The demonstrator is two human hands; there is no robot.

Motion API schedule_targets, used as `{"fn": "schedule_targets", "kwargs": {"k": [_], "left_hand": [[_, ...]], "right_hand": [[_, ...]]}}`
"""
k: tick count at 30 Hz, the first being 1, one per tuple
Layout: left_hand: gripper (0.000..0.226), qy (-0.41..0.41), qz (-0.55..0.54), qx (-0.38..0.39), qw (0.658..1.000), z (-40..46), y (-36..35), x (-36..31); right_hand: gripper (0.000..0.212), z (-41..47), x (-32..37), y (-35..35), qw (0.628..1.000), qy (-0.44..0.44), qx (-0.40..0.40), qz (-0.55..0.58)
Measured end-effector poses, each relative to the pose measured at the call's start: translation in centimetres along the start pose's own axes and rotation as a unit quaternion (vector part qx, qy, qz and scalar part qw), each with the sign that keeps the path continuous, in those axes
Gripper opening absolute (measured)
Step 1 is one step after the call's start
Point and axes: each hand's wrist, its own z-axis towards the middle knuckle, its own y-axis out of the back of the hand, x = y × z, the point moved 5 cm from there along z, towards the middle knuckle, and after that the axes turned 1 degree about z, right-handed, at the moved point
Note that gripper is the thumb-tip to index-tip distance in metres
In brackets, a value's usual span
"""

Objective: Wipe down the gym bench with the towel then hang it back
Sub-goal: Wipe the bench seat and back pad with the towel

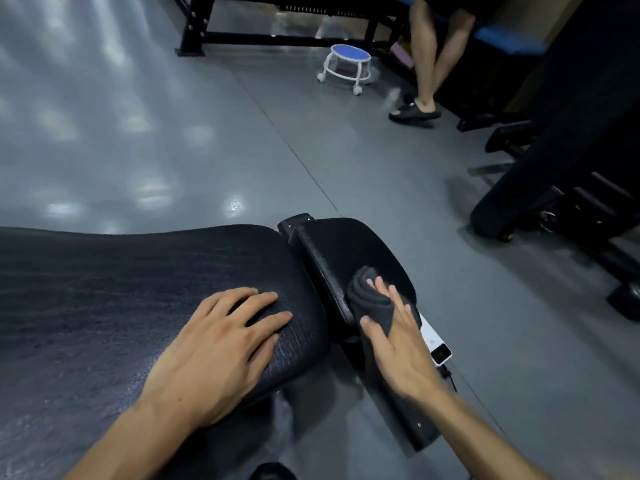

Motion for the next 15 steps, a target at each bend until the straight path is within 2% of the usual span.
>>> {"fn": "schedule_targets", "kwargs": {"k": [2,5,7,9,12,15], "left_hand": [[0.042,0.000,-0.004,-0.002,1.000,0.1,-0.1,0.2],[0.043,-0.003,0.001,-0.003,1.000,0.2,-0.1,0.1],[0.042,-0.003,0.003,-0.006,1.000,0.2,0.0,0.1],[0.042,-0.007,0.003,-0.005,1.000,0.2,0.0,0.0],[0.041,-0.010,0.005,-0.018,1.000,0.2,0.0,-0.1],[0.040,-0.015,0.010,-0.021,1.000,0.3,-0.1,-0.1]], "right_hand": [[0.055,3.5,-1.3,1.0,0.999,-0.023,-0.025,-0.004],[0.051,9.6,-3.4,3.2,0.981,-0.180,-0.065,0.008],[0.058,11.6,-3.1,3.1,0.968,-0.241,-0.065,0.005],[0.065,11.0,-0.9,1.2,0.981,-0.181,-0.048,-0.044],[0.071,6.2,2.7,-2.0,0.998,0.021,-0.018,-0.054],[0.068,7.0,3.4,-1.8,0.994,0.082,0.036,-0.067]]}}
